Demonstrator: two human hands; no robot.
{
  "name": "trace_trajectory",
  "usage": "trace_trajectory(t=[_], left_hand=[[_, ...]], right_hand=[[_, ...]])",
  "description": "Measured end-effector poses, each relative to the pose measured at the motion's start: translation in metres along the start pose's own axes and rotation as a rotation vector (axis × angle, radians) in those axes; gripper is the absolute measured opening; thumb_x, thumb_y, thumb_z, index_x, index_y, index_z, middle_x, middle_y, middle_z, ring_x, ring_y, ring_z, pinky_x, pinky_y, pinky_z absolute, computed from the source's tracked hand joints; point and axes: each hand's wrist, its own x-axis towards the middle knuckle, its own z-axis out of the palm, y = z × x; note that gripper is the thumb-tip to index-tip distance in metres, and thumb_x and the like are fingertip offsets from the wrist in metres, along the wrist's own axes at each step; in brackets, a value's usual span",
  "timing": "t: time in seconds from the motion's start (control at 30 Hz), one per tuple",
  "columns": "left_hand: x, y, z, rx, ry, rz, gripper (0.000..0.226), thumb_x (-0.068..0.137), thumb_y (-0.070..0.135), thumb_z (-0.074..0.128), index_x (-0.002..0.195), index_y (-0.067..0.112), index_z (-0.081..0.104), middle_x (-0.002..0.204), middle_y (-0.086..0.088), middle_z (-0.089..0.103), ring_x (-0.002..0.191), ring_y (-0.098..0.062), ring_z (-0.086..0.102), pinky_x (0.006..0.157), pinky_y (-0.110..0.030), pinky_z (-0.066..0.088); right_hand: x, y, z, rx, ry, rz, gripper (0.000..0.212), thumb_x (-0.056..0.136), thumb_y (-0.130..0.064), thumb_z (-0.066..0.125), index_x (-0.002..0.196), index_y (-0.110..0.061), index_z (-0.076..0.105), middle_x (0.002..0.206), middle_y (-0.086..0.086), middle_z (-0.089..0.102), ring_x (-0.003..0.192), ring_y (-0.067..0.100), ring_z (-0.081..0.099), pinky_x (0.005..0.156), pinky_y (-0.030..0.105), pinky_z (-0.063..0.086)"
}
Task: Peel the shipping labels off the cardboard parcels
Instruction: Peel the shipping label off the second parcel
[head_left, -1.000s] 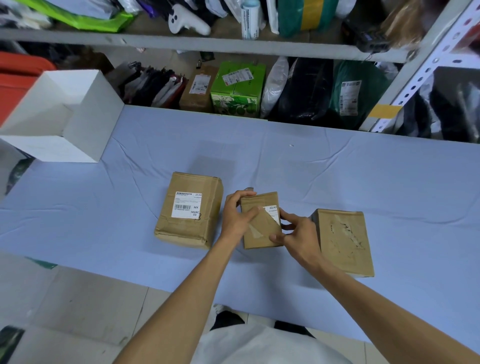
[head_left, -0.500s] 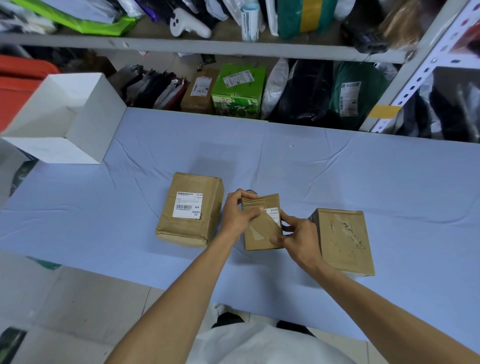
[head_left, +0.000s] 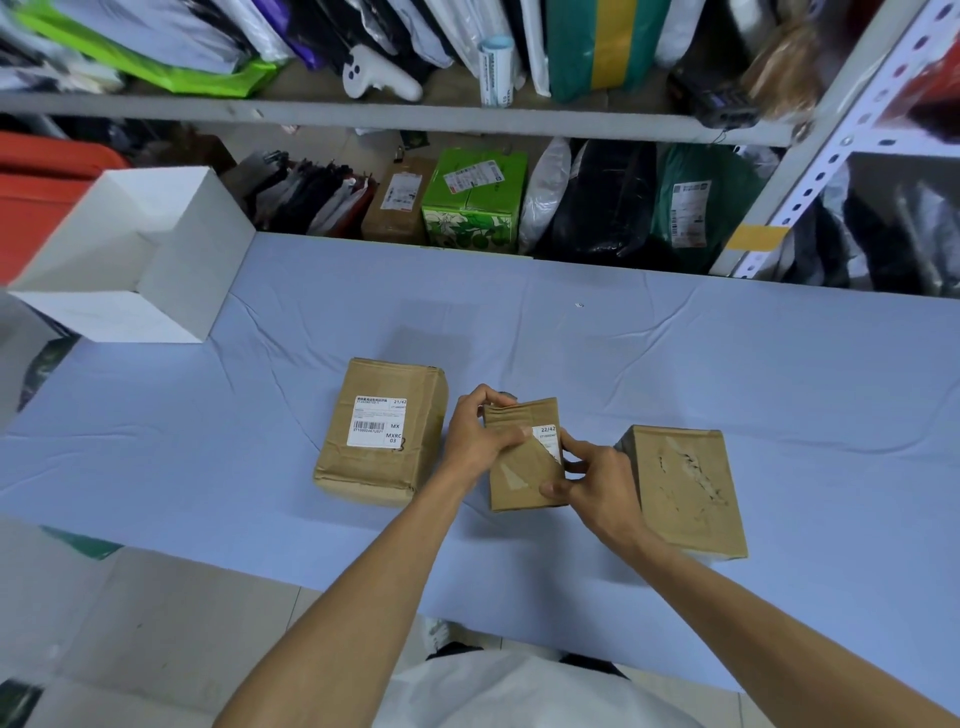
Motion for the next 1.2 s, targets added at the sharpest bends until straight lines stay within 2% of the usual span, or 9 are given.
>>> trace_trajectory(t=[0.1,0.3,0.43,0.67,0.8,0.9,1.07,1.2], left_hand=[[-0.0012,-0.0034,-0.0012,-0.044,0.038,-0.005,0.028,0.067,0.017,0.081,0.084,0.032,0.065,0.116,0.002,0.063,0.109,-0.014,0.059,0.094,-0.044,0.053],[-0.0022,-0.0037,0.0018,-0.067,0.048,-0.018,0.029,0.065,0.017,0.083,0.086,0.028,0.065,0.116,0.001,0.064,0.107,-0.012,0.060,0.092,-0.041,0.054],[-0.0026,-0.0035,0.0026,-0.089,0.031,-0.022,0.029,0.069,0.011,0.082,0.087,0.023,0.063,0.119,-0.004,0.061,0.105,-0.012,0.061,0.084,-0.034,0.056],[-0.0007,-0.0021,0.0014,-0.043,0.000,-0.009,0.030,0.070,0.011,0.081,0.080,0.027,0.059,0.118,-0.007,0.061,0.105,-0.014,0.059,0.087,-0.040,0.056],[0.0007,-0.0002,0.0015,-0.022,-0.018,-0.008,0.028,0.071,0.008,0.081,0.082,0.021,0.058,0.118,-0.011,0.060,0.095,-0.007,0.060,0.072,-0.021,0.054],[0.0026,0.0004,0.0011,0.003,-0.033,-0.005,0.029,0.070,0.009,0.082,0.081,0.020,0.058,0.118,-0.012,0.060,0.094,-0.007,0.059,0.067,-0.014,0.052],[0.0045,0.0006,0.0001,0.029,-0.050,0.008,0.030,0.070,0.012,0.083,0.081,0.022,0.057,0.118,-0.011,0.060,0.096,-0.011,0.059,0.073,-0.022,0.052],[0.0045,0.0001,-0.0010,0.047,-0.062,0.020,0.031,0.068,0.015,0.084,0.080,0.025,0.057,0.118,-0.011,0.059,0.099,-0.015,0.059,0.081,-0.030,0.054]], right_hand=[[0.0002,-0.0047,-0.0008,0.005,-0.011,0.006,0.069,0.066,0.001,0.079,0.130,-0.017,0.059,0.100,-0.004,0.071,0.090,0.007,0.066,0.066,0.017,0.055],[0.0002,-0.0023,0.0004,-0.008,0.013,0.010,0.072,0.065,0.001,0.080,0.132,-0.015,0.057,0.107,-0.001,0.071,0.092,0.011,0.067,0.077,0.032,0.059],[0.0002,-0.0035,0.0013,-0.026,0.017,0.007,0.073,0.064,0.000,0.081,0.131,-0.015,0.058,0.109,0.001,0.070,0.092,0.011,0.067,0.077,0.031,0.059],[-0.0016,-0.0033,0.0011,-0.032,0.006,-0.001,0.075,0.065,0.000,0.081,0.134,-0.012,0.054,0.113,0.001,0.069,0.098,0.013,0.066,0.076,0.027,0.057],[-0.0021,-0.0039,0.0007,-0.016,0.007,0.010,0.076,0.064,0.001,0.081,0.134,-0.011,0.054,0.113,0.002,0.069,0.096,0.013,0.066,0.080,0.033,0.058],[-0.0029,-0.0050,-0.0003,-0.011,-0.004,0.014,0.076,0.065,0.001,0.081,0.135,-0.010,0.053,0.116,0.001,0.068,0.096,0.013,0.065,0.077,0.028,0.058],[-0.0038,-0.0089,-0.0020,-0.017,-0.027,0.024,0.075,0.066,0.003,0.081,0.135,-0.008,0.052,0.119,0.001,0.066,0.097,0.012,0.064,0.061,0.008,0.050],[-0.0041,-0.0087,-0.0036,-0.014,-0.041,0.031,0.074,0.065,0.005,0.080,0.133,-0.008,0.055,0.110,0.000,0.068,0.093,0.011,0.064,0.055,0.005,0.047]])
